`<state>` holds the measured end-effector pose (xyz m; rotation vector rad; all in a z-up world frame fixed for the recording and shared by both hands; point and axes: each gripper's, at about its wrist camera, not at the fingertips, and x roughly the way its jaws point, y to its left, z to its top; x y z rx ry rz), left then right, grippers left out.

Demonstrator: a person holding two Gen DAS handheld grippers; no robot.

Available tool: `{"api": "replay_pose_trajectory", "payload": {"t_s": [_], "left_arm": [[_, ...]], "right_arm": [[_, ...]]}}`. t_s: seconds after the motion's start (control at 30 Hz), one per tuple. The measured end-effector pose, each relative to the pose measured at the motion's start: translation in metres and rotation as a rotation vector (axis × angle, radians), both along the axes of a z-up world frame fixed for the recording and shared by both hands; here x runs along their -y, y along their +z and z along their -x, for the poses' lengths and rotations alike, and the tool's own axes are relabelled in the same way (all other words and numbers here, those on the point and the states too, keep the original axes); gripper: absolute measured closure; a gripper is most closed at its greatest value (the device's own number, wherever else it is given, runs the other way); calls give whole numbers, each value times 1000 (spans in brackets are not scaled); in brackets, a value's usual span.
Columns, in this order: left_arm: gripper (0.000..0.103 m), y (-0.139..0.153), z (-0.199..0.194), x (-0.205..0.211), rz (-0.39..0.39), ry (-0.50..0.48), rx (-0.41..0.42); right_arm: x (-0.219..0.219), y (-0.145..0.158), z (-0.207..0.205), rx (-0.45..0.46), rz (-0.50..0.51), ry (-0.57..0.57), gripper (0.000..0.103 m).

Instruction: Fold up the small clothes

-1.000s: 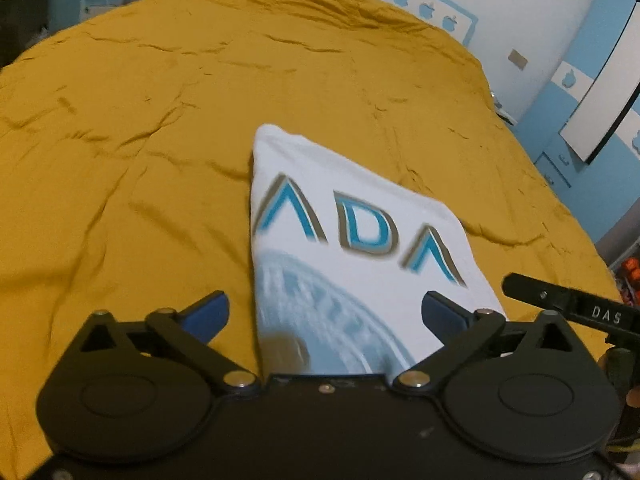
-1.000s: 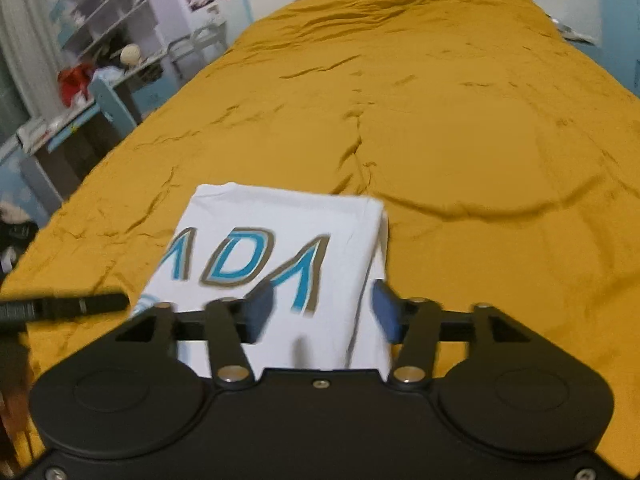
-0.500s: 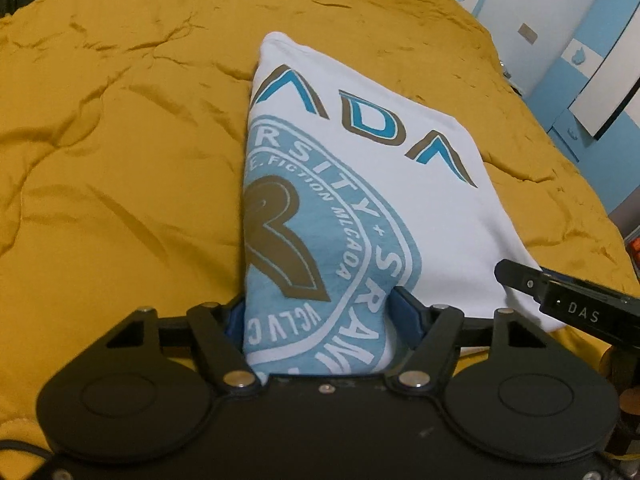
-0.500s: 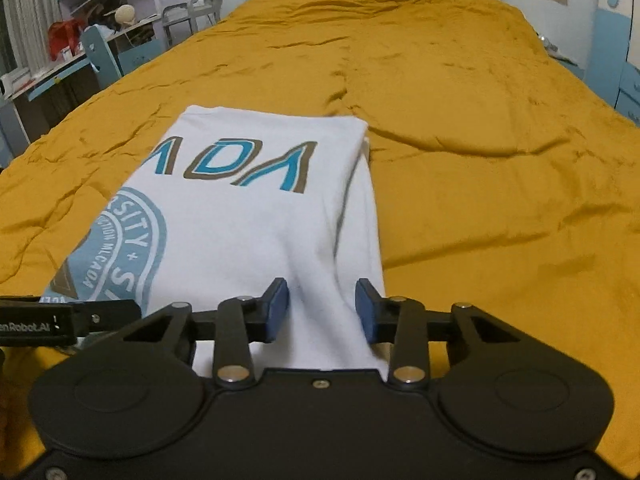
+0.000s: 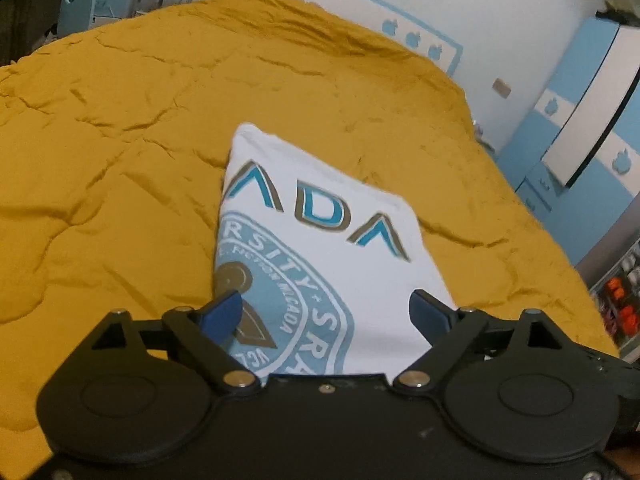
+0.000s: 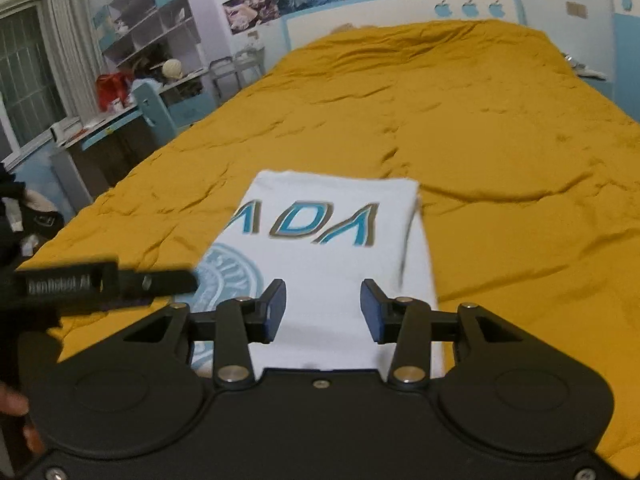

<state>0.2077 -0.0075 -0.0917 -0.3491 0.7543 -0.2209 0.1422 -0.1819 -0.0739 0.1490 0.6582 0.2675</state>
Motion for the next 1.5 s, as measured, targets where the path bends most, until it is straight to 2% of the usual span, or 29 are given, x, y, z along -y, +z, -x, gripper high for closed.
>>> {"api": "replay_pose_trajectory", "payload": {"t_s": [0.13,0.2,0.23,0.33,0.43,0.5,0.57,0.7,0.8,0.97,1.13,1.27,1.4,1.5], "left_arm": [[8,-21,-11,9,-45,-22,-47],[3,-30,-13,13,-67,-40,-64],[0,-35,-16,13,-72,-52,-66],[0,-44,-20,19,-115,-71,-74],[0,-35,-22,21,-130,-72,-80],[0,-21,-28,19,-112,-66,-83],[0,-7,-33,16,-101,-60,-37],[0,9,-68,17,-147,-52,13],[0,-1,-97,15,-143,-34,-25],[0,-38,-120,15,-123,-31,-129],[0,-55,-123,20,-141,-57,-141],[0,-51,-129,22,-144,-44,-157],[0,-40,-134,16,-109,-24,-145],[0,-34,-144,13,-154,-6,-124]], "right_arm": [[2,-25,-10,-80,48,-33,60],[5,-37,-14,-112,60,-41,61],[7,-40,-15,-119,56,-39,61],[8,-45,-17,-119,61,-33,61],[9,-39,-18,-126,64,-27,60],[10,-27,-23,-107,52,-27,55],[10,-11,-29,-49,61,-33,47],[7,7,-65,19,80,-19,47],[3,1,-93,17,107,-8,53],[1,-32,-122,-83,117,-7,56],[12,-51,-126,-123,85,-27,55],[13,-45,-128,-138,79,-17,55],[9,-26,-135,-98,92,-12,54],[6,-13,-148,-55,98,-25,54]]}}
